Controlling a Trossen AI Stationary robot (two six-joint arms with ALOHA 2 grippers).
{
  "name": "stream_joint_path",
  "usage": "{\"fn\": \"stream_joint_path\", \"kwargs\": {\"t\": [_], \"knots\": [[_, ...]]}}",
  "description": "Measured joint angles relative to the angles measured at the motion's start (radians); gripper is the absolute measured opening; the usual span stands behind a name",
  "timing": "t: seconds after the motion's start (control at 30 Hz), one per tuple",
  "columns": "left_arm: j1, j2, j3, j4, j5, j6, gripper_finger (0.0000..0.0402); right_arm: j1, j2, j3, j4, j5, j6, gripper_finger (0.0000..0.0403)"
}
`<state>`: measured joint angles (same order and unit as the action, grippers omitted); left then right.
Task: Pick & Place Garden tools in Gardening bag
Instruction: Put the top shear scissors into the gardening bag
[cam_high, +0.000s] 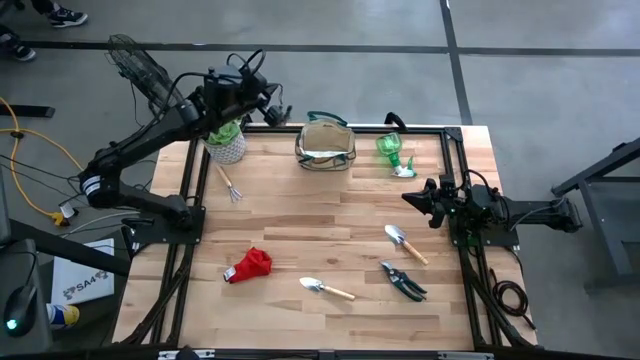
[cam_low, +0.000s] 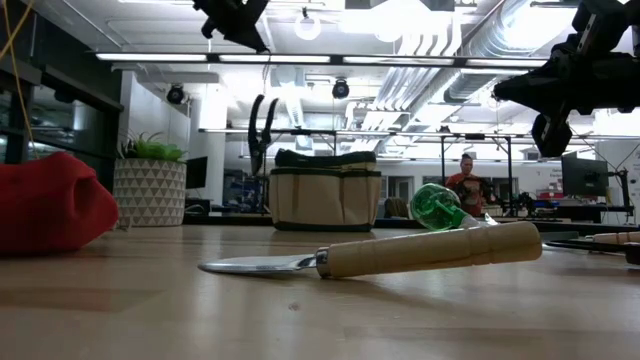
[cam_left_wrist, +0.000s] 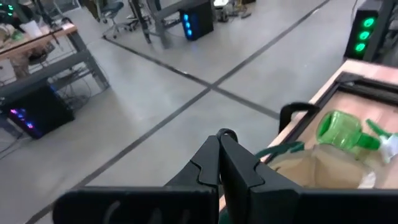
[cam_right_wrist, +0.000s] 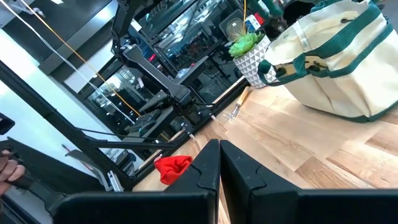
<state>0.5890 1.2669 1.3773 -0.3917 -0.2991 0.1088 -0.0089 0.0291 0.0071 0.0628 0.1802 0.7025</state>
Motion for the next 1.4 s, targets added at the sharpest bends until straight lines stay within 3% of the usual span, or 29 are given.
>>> {"fn": "stream_joint_path", "kwargs": {"t": [1.17,1.4], "knots": [[-0.001,0.001,0.0,0.058,0.22,-0.17,0.0,0.0,0.0,0.0,0.0,0.0,0.0,0.0002],[-0.001,0.001,0.0,0.057,0.322,-0.242,0.0,0.0,0.0,0.0,0.0,0.0,0.0,0.0002]]}}
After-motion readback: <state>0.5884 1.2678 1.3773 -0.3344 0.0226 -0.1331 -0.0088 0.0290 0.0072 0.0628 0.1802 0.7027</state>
